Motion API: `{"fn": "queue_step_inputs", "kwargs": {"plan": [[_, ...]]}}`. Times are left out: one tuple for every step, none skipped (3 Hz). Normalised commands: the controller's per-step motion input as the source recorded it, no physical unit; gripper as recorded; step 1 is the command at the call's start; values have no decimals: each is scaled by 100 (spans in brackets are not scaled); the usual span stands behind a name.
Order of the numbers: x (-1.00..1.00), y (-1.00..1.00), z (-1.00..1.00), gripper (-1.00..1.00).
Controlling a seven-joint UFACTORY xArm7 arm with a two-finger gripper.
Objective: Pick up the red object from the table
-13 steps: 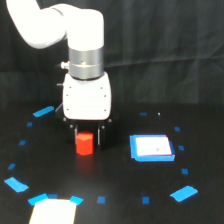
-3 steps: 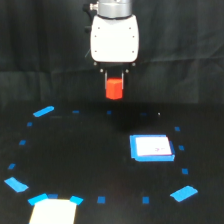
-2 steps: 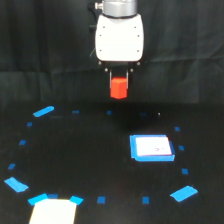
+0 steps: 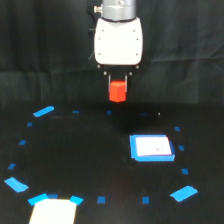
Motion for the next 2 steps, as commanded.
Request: {"fn": "queue_step_inputs", "kwargs": {"plan": [[-7,-14,-26,-100],[65,-24,-28,-89]]}}
